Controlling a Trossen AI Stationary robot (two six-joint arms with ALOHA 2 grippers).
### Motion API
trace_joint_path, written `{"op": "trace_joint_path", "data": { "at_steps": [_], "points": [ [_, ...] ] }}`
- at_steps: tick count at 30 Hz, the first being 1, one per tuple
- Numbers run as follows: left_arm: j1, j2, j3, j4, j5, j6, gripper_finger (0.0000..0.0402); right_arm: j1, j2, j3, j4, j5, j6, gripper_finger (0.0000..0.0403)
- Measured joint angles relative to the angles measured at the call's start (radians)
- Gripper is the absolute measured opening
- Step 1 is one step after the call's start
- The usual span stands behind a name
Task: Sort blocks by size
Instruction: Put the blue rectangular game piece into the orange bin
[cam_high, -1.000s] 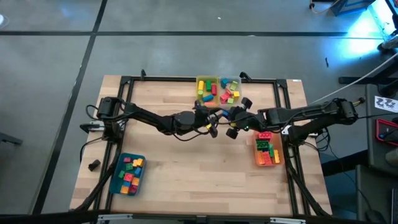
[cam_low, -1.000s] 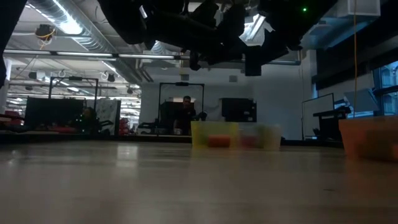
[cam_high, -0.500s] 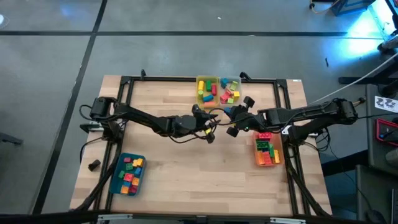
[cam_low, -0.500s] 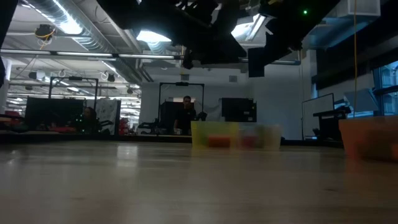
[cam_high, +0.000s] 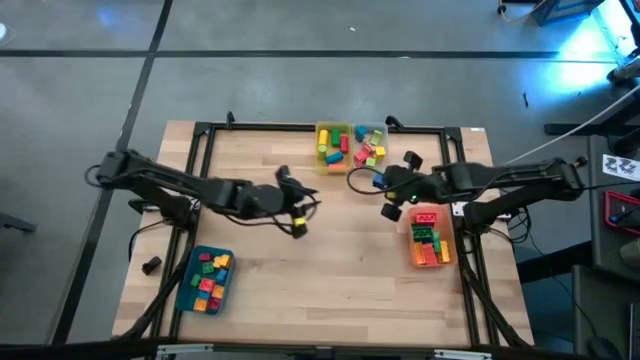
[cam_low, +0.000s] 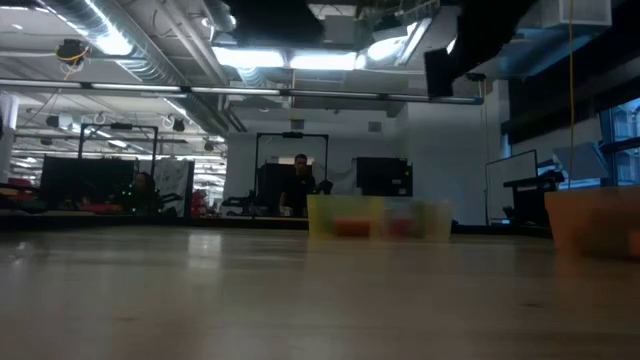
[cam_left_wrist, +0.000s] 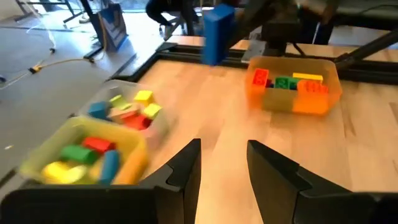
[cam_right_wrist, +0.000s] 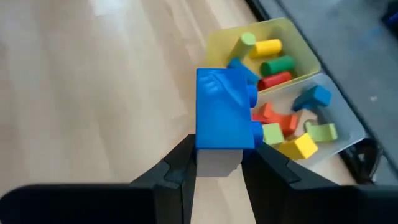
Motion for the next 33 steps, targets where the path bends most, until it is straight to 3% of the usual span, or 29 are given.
{"op": "trace_joint_path", "data": {
  "at_steps": [4,11,18,24,27,33],
  "points": [
    [-0.015,-0.152,0.0,-0.185,-0.067,-0.018,0.0113,0.0,-0.033,0.053,-0.081,-0.067,0.024,0.011],
    [-0.084,-0.398,-0.027,-0.476,-0.184,-0.091,0.0113,0.0,-0.095,0.072,-0.157,-0.095,0.056,0.011],
    [-0.174,-0.629,-0.328,-0.294,-0.187,-0.071,0.0113,0.001,-0.136,0.072,-0.211,-0.176,0.086,0.011],
    [-0.182,-0.807,-0.597,0.0,-0.187,-0.03,0.0113,0.001,-0.141,0.072,-0.228,-0.41,0.111,0.011],
    [-0.181,-0.907,-0.683,0.064,-0.185,-0.024,0.0113,0.001,-0.14,0.072,-0.26,-0.489,0.154,0.0111],
    [-0.181,-1.082,-0.793,0.111,-0.182,0.001,0.0113,0.001,-0.14,0.072,-0.366,-0.518,0.211,0.0111]
  ]
}}
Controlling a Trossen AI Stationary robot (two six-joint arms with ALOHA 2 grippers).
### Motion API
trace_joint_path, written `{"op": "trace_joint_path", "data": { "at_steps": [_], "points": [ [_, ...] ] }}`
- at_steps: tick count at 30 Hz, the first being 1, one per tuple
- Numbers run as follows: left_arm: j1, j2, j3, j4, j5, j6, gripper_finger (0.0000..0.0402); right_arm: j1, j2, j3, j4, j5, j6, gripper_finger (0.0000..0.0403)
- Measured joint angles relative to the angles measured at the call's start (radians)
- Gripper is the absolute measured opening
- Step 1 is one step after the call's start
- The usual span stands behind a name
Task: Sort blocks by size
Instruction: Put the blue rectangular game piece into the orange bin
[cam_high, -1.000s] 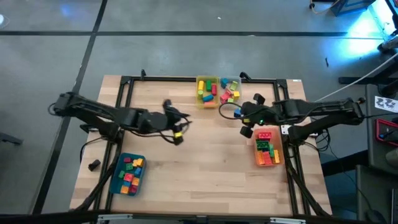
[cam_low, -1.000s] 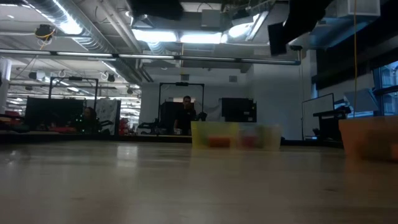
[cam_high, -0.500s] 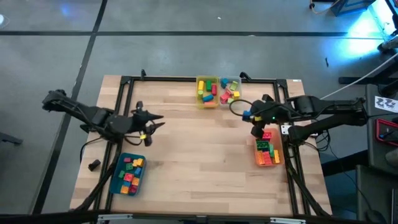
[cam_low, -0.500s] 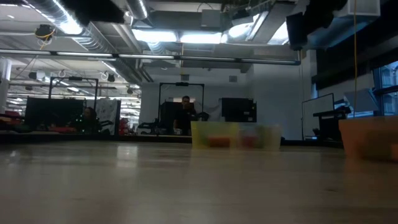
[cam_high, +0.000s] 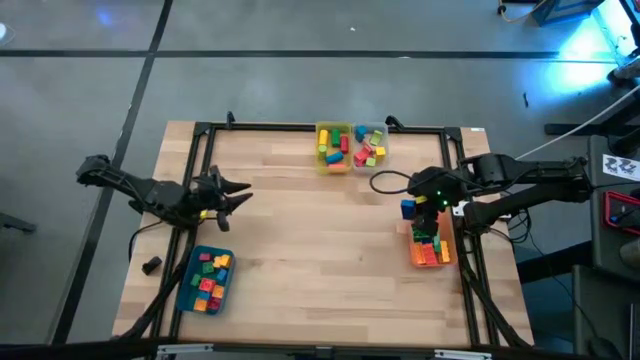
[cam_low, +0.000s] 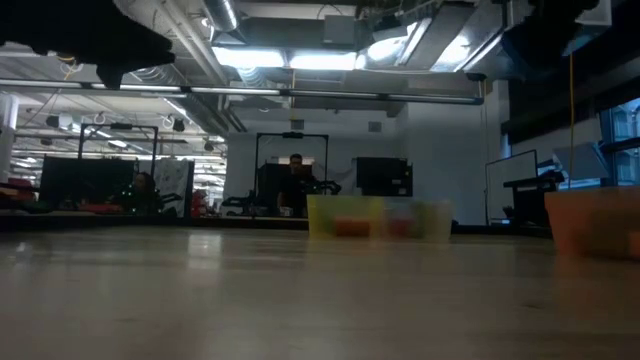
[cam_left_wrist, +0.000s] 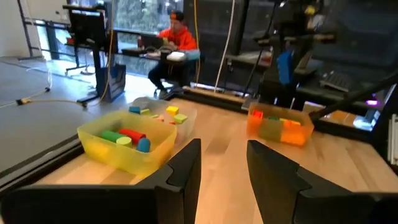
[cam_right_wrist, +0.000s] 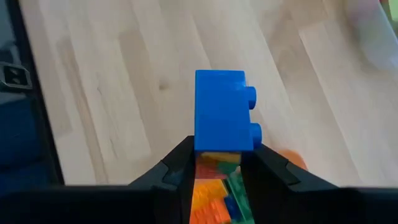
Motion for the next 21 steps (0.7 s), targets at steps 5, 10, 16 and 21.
{"op": "trace_joint_path", "data": {
  "at_steps": [5,10,16,21],
  "points": [
    [0.0,-0.093,-0.081,0.076,0.058,0.065,0.0113,0.0,-0.004,0.0,-0.035,0.008,0.004,0.0111],
    [0.0,-0.137,-0.209,0.34,0.249,0.221,0.0113,0.0,-0.005,0.0,-0.033,0.009,0.004,0.0111],
    [0.007,-0.18,-0.252,0.446,0.34,0.357,0.0114,0.0,-0.005,0.0,-0.032,0.027,0.004,0.0111],
    [0.043,-0.239,-0.252,0.402,0.334,0.411,0.0114,0.0,-0.015,0.0,-0.056,0.01,0.027,0.0111]
  ]
}}
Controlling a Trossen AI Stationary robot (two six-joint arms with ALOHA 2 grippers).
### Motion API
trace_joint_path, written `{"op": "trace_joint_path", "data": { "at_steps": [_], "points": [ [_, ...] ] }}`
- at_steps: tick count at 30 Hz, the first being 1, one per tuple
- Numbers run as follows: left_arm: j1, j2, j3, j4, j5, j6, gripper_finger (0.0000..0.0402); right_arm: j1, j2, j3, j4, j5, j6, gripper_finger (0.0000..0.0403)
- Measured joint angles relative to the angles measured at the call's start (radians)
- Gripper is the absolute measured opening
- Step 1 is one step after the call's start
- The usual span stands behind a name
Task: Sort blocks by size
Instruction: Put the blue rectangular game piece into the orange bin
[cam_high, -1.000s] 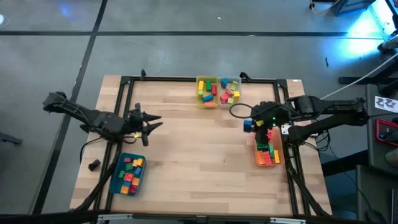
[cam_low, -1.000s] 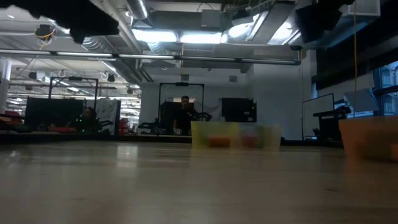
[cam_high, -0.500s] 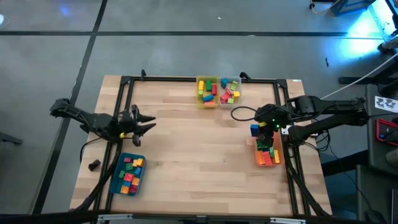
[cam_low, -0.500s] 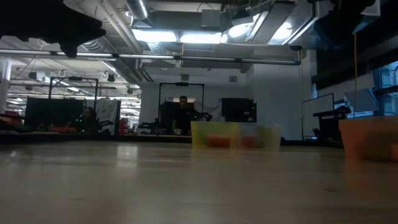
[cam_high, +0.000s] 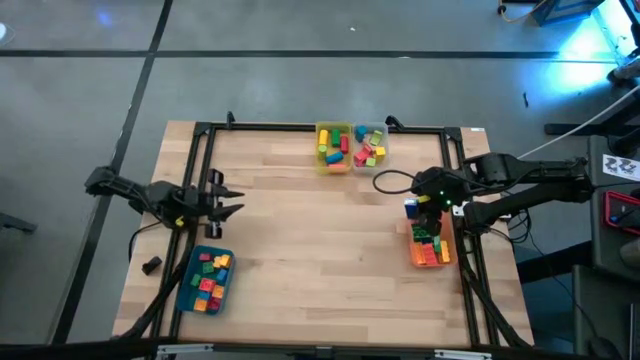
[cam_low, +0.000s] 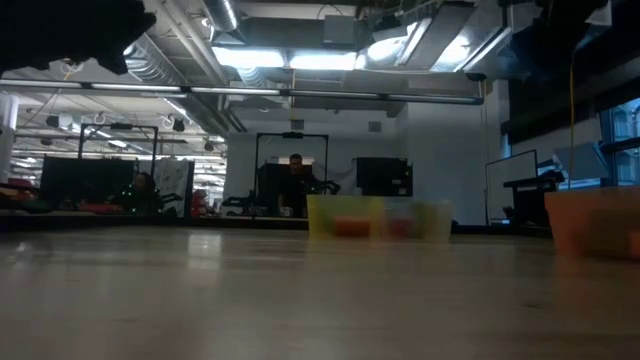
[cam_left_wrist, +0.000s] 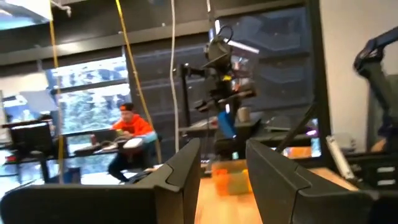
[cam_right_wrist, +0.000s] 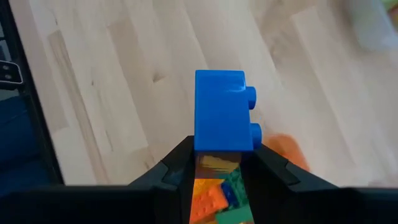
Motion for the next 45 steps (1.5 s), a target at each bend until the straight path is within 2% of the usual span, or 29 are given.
{"op": "trace_joint_path", "data": {
  "at_steps": [3,8,13,17,24,30,35,40,45],
  "points": [
    [0.024,-0.042,0.0,-0.075,-0.005,-0.01,0.0114,0.014,-0.012,0.0,-0.027,-0.014,0.035,0.0111],
    [0.059,-0.086,0.0,-0.181,-0.038,-0.078,0.0114,0.138,-0.029,0.0,-0.035,-0.005,0.123,0.0111],
    [0.085,-0.086,0.0,-0.258,-0.047,-0.082,0.0114,0.312,-0.027,0.0,-0.037,0.116,0.235,0.0111],
    [0.094,-0.086,0.0,-0.354,-0.047,-0.153,0.0114,0.448,-0.025,-0.001,-0.037,0.19,0.343,0.0111],
    [0.097,-0.066,0.0,-0.354,-0.047,-0.21,0.0114,0.652,-0.021,-0.08,0.007,0.277,0.58,0.0111],
    [0.097,-0.062,0.0,-0.356,-0.047,-0.204,0.0114,0.783,-0.005,-0.183,0.056,0.288,0.786,0.0111],
    [0.097,-0.062,0.0,-0.356,-0.047,-0.207,0.0114,0.84,0.019,-0.239,0.045,0.288,0.879,0.0111],
    [0.097,-0.062,0.0,-0.356,-0.047,-0.212,0.0114,0.836,0.038,-0.272,-0.035,0.288,0.892,0.0111],
    [0.097,-0.062,0.0,-0.356,-0.046,-0.191,0.0114,0.837,0.038,-0.29,-0.042,0.279,0.892,0.0112]
  ]
}}
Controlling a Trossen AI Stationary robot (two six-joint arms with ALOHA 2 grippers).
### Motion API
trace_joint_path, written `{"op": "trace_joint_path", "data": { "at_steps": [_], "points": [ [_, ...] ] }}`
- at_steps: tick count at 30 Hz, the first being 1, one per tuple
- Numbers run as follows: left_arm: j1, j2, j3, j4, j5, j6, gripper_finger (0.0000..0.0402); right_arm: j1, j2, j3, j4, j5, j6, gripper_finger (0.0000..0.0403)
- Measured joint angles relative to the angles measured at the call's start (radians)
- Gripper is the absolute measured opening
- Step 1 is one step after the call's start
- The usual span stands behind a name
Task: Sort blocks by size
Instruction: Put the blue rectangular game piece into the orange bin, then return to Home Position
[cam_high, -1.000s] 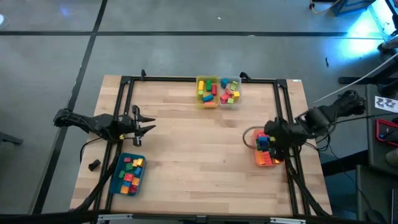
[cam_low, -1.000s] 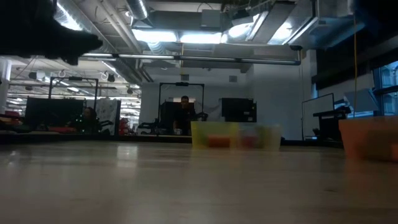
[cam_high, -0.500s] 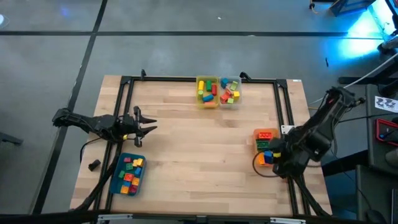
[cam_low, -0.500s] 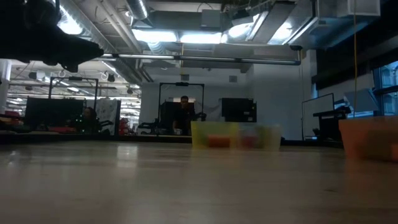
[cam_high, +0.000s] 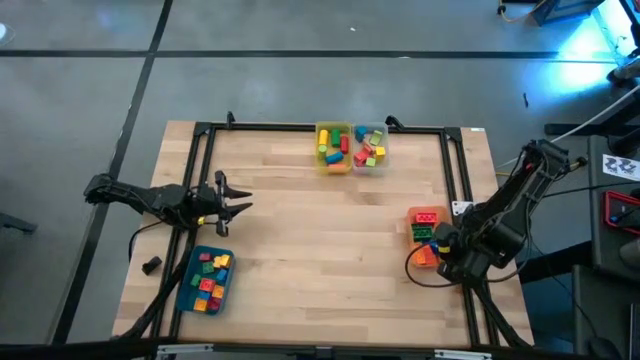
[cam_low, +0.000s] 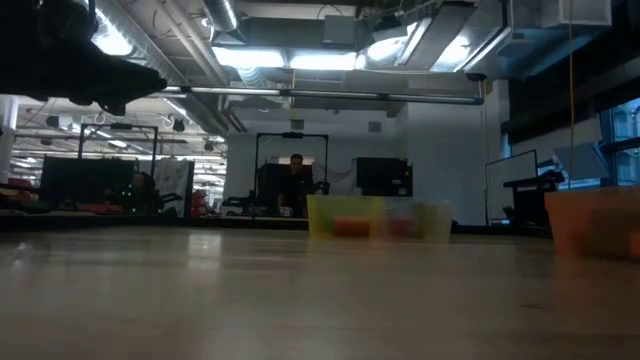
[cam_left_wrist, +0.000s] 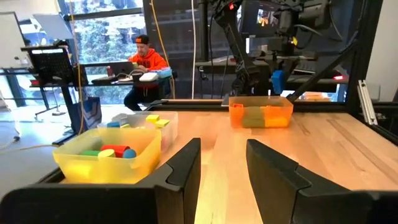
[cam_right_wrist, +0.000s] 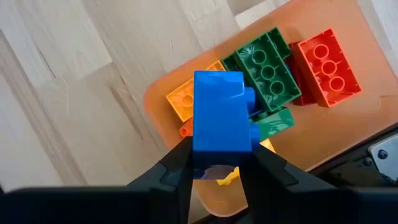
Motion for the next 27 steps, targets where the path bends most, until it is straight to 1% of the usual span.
{"op": "trace_joint_path", "data": {
  "at_steps": [15,18,21,23,24,25,27],
  "points": [
    [0.0,0.0,0.0,0.0,0.0,0.005,0.0114,0.0,0.0,0.0,-0.005,0.0,-0.011,0.0176],
    [0.0,0.0,0.0,0.0,0.0,0.007,0.0114,0.0,0.0,0.01,-0.014,-0.006,-0.058,0.0181],
    [0.0,0.0,0.0,-0.001,0.0,0.006,0.0114,0.0,-0.002,0.069,-0.041,0.001,-0.116,0.0181],
    [0.0,0.0,0.0,-0.001,0.0,0.007,0.0114,0.0,-0.002,0.132,-0.082,0.053,-0.177,0.0181],
    [0.0,0.0,0.0,-0.001,0.0,0.007,0.0114,0.0,-0.002,0.169,-0.104,0.101,-0.222,0.0182],
    [0.0,0.0,0.0,0.0,0.0,0.007,0.0114,0.0,-0.002,0.206,-0.123,0.161,-0.271,0.0182],
    [0.0,0.0,0.0,-0.001,0.0,0.006,0.0114,0.0,-0.007,0.275,-0.144,0.317,-0.381,0.0182]
  ]
}}
